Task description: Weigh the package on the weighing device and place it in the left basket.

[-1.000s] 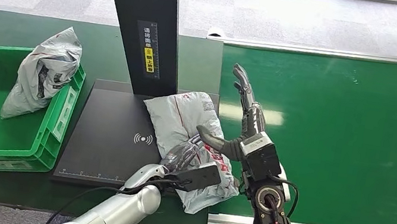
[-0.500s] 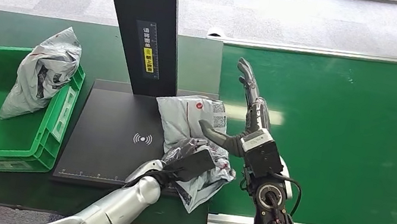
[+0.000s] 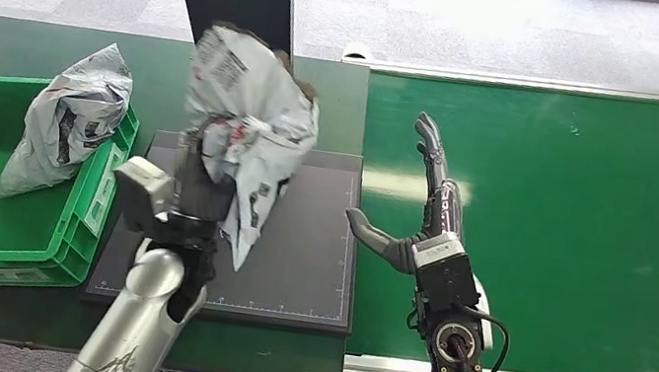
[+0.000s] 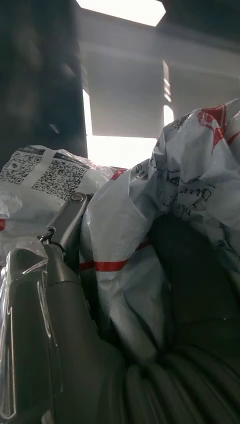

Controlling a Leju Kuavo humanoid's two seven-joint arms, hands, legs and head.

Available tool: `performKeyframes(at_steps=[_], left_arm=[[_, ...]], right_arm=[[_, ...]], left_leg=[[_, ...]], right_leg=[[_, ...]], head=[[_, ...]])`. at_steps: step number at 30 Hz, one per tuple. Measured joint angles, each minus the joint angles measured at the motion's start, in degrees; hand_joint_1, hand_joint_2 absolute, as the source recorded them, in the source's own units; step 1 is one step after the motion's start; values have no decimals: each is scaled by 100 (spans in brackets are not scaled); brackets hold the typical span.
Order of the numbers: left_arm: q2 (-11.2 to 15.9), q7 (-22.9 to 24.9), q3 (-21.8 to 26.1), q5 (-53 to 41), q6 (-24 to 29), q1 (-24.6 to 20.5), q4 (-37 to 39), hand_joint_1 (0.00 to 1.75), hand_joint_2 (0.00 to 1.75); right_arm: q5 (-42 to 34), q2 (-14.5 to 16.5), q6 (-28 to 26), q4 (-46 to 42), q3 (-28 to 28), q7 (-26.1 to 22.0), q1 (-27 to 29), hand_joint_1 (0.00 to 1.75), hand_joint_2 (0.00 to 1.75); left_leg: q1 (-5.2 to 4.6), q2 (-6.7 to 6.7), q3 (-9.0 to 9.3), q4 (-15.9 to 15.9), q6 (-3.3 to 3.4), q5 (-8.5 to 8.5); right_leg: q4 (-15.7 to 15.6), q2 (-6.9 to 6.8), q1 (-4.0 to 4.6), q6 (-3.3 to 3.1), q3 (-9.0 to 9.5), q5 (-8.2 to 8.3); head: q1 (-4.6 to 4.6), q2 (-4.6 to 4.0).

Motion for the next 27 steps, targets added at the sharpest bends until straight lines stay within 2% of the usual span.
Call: performKeyframes(at_steps=[2, 4, 7, 10, 12, 15, 17, 19, 23, 27], left_arm=[[141, 26, 241, -19, 323, 139, -924, 175, 175], [272, 35, 581, 123, 459, 173, -1447, 175, 175], [411, -13, 1049, 143, 574, 170, -1786, 175, 175], [646, 114, 1453, -38, 1039, -8, -1662, 175, 175], [964, 209, 1808, -149, 1283, -360, -1085, 175, 175], [1566, 432, 2259, -670, 1605, -1044, 379, 175, 175], [1951, 755, 2391, -1251, 1848, -1459, 1519, 175, 175], [2274, 1282, 2414, -1851, 2051, -1823, 2586, 175, 175], [2684, 2492, 2298, -2763, 2169, -2266, 4095, 175, 175], [2911, 3302, 2093, -3258, 2177, -2423, 4930, 175, 175]], right_arm=[[31, -10, 2, -49, -28, -10, 42, 0, 175], [49, -11, 9, -93, -35, -13, 65, 0, 175], [53, -11, 23, -147, -38, -13, 89, 0, 175], [39, -16, 83, -226, -38, -11, 113, 0, 175], [1, -27, 124, -281, -31, -3, 119, 0, 175], [-91, -59, 145, -324, 2, 20, 118, 0, 175], [-144, -83, 149, -344, 49, 29, 118, 0, 175], [-181, -98, 159, -363, 111, 38, 116, 0, 175], [-237, -105, 199, -378, 214, 76, 90, 0, 175], [-289, -105, 208, -378, 312, 102, 22, 0, 175]], left_leg=[[1, 0, -4, -1, 0, 0], [1, 0, -3, -1, -2, 2], [1, -3, -2, -1, -8, 7], [1, -3, -1, 0, -9, 10], [1, -2, 1, 0, -14, 15], [3, 2, 8, 0, -24, 22], [5, 8, 9, -1, -30, 27], [8, 17, 8, -1, -32, 28], [8, 27, 6, -1, -33, 26], [6, 24, 4, -2, -33, 25]], right_leg=[[0, 0, 1, -1, -4, 0], [0, 0, 2, -1, -5, -1], [0, -2, 2, -2, -2, 0], [0, -3, 1, -3, -1, 3], [0, -3, 2, -8, -2, 7], [6, 1, 5, -18, -4, 14], [11, 8, 8, -25, -7, 19], [14, 17, 11, -29, -9, 21], [14, 25, 11, -29, -11, 21], [13, 22, 8, -29, -9, 19]], head=[[0, 0], [-1, 0], [1, 0], [3, 0], [2, 0], [1, 0], [2, 0], [2, 0], [3, 0], [2, 0]])
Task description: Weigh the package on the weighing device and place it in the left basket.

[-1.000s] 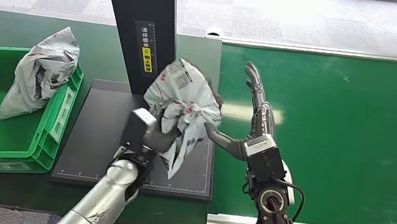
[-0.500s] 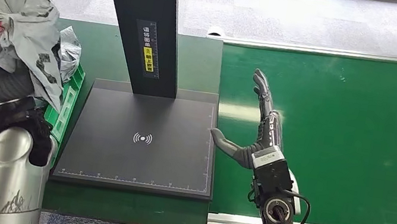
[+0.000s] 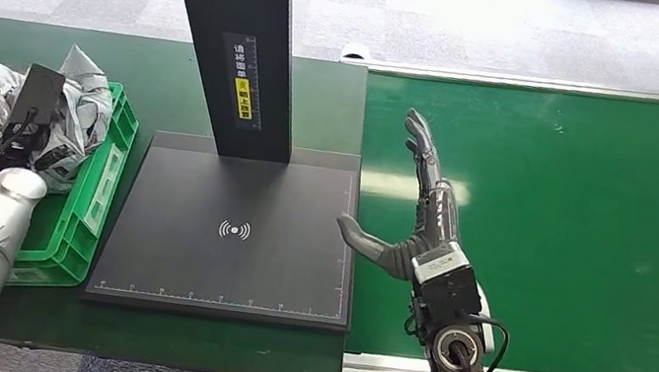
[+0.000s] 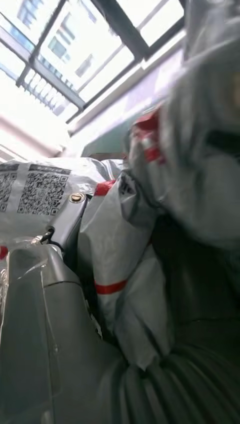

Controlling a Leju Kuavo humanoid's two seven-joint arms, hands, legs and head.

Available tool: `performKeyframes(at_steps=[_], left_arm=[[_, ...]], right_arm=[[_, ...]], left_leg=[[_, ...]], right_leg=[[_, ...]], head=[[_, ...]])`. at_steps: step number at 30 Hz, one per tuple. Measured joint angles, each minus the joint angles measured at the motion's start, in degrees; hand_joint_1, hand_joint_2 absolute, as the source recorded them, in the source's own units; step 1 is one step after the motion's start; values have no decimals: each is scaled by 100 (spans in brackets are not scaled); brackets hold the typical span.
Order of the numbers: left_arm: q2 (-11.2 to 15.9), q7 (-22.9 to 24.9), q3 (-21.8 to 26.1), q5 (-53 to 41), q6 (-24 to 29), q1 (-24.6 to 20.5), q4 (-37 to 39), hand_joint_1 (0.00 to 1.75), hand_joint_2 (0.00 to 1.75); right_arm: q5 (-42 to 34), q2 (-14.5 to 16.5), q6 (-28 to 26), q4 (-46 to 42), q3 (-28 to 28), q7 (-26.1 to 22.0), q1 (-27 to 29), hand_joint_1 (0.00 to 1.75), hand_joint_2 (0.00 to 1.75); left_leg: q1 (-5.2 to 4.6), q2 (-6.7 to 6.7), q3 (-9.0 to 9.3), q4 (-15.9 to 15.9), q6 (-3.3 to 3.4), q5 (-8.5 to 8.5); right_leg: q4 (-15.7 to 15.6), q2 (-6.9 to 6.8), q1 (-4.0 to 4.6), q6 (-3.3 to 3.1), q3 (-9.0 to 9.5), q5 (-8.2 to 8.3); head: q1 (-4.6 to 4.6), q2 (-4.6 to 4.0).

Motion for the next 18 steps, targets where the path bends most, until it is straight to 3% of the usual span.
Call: performKeyframes(at_steps=[2, 5, 6, 15, 17, 18], left_arm=[[91, 332, -80, -123, -2, -25, 259, 166, 175], [191, 565, -123, -152, -10, -19, 527, 35, 175], [215, 549, -122, -122, -10, -11, 587, 0, 175], [294, 293, -82, 83, -12, 7, 788, 0, 175], [290, -80, 8, 397, -112, 9, 801, 0, 175], [276, -447, 115, 695, -241, 10, 802, 0, 131]], right_arm=[[-20, 0, 2, 0, 40, 19, -26, 0, 175], [-57, 0, 2, 0, 86, 49, -52, 0, 175], [-70, 0, 0, 0, 92, 58, -60, 0, 175], [-97, -6, -10, 0, 99, 74, -76, 0, 175], [-101, -11, -25, 1, 99, 74, -79, 0, 175], [-104, -16, -43, 3, 100, 74, -80, 0, 175]], left_leg=[[-1, -1, 1, 0, 0, 0], [-1, -10, 2, -1, -1, 1], [0, -14, 2, -1, -2, 2], [1, -28, 1, -1, -6, 11], [1, -29, 2, 0, -6, 11], [1, -32, 2, 0, -5, 12]], right_leg=[[-1, -1, -1, 0, 1, 0], [-1, -3, -1, 0, 2, 0], [-1, -5, -1, -1, 3, 0], [0, -19, 1, -2, 6, 1], [0, -20, 1, -2, 5, 1], [0, -23, 1, -2, 5, 1]], head=[[-1, 0], [-1, 0], [-1, 0], [-1, -1], [-1, -1], [0, 0]])
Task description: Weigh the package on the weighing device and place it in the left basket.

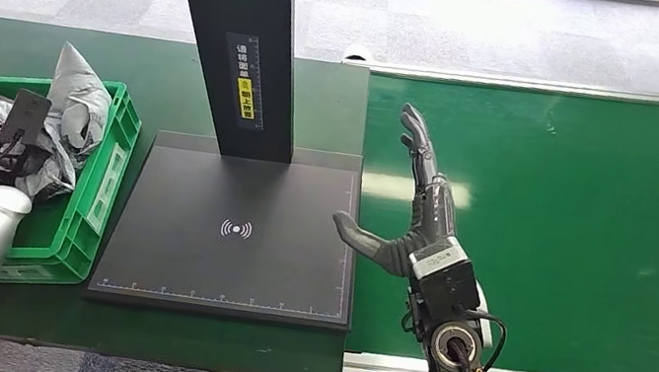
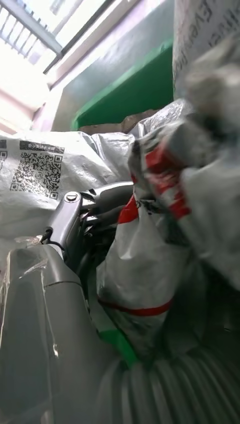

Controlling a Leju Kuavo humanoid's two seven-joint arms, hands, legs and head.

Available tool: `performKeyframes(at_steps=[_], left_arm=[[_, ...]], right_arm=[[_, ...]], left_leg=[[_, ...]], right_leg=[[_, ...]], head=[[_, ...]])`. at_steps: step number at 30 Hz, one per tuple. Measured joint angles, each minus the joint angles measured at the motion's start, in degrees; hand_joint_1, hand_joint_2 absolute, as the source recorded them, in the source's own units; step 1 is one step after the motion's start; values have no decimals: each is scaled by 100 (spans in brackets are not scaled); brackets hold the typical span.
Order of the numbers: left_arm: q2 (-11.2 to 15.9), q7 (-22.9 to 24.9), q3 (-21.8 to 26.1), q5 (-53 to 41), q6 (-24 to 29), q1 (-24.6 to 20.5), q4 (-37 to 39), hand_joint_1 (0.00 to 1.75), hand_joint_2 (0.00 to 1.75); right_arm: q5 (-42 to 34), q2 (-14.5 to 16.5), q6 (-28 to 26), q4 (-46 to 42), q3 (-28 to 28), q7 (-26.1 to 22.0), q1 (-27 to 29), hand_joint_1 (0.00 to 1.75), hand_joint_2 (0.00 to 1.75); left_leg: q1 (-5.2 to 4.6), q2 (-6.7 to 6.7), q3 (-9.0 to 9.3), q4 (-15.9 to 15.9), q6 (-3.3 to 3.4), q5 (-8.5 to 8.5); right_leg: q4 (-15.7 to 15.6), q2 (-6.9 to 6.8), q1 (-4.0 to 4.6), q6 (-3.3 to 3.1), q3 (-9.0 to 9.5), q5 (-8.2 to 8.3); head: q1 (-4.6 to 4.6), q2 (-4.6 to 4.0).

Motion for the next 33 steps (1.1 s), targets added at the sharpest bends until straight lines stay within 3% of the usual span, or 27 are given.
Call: performKeyframes(at_steps=[2, 3, 6, 9, 13, 17, 22, 27, 33], left_arm=[[-65, -933, 343, 806, -461, 0, -33, 0, 44], [-117, -1368, 549, 1239, -772, -6, -77, 0, 44], [-303, -2225, 1095, 2407, -1625, -45, -349, 0, 175], [-547, -2642, 1368, 3434, -1812, -2, -1072, 0, 175], [-873, -2937, 1246, 3973, -1008, 425, -2761, 0, 175], [-1142, -3148, 773, 3652, -425, 1106, -4616, 0, 175], [-1363, -3013, -150, 3096, -496, 1996, -6287, 0, 175], [-1649, -3014, -1336, 2693, -952, 3155, -6951, 0, 175], [-2024, -3376, -2357, 3259, -1395, 4114, -6512, 0, 175]], right_arm=[[-11, -14, -51, 15, 2, 0, -1, 0, 175], [-18, -22, -78, 30, 4, -1, -3, 0, 175], [-38, -34, -139, 85, 9, -8, -7, 0, 175], [-23, -34, -179, 124, 8, -20, 15, 0, 175], [27, -34, -197, 164, 7, -22, 20, 0, 175], [49, -32, -198, 222, 6, -29, -12, 0, 175], [124, -18, -198, 289, -3, -31, -82, 0, 175], [195, -17, -191, 339, -17, -10, -122, 0, 175], [223, -17, -245, 447, -89, -61, -136, 0, 175]], left_leg=[[0, -9, -1, 1, 1, 2], [0, -14, -3, 2, 1, 3], [-1, -13, -6, 2, 2, 7], [-1, -3, -9, 3, 3, 6], [-1, 4, -14, 3, 1, 1], [-1, 3, -25, 2, 2, -2], [-4, 4, -25, 2, 4, -6], [-7, 5, -25, 2, 7, -12], [-7, 6, -25, 2, 10, -19]], right_leg=[[0, -9, 0, 0, -1, 0], [0, -14, 0, 0, -1, 0], [0, -16, 0, 0, -2, 2], [0, -11, 0, -1, -6, 5], [0, -4, -1, -1, -14, 4], [-2, -6, -1, 0, -22, 1], [-3, -6, -5, 0, -22, 1], [-5, -5, -8, 2, -22, -1], [-7, -4, -8, 5, -24, -4]], head=[[-1, 0], [0, 0], [1, 0], [0, 0], [1, 0], [0, 0], [-1, 0], [-1, 0], [0, 0]])
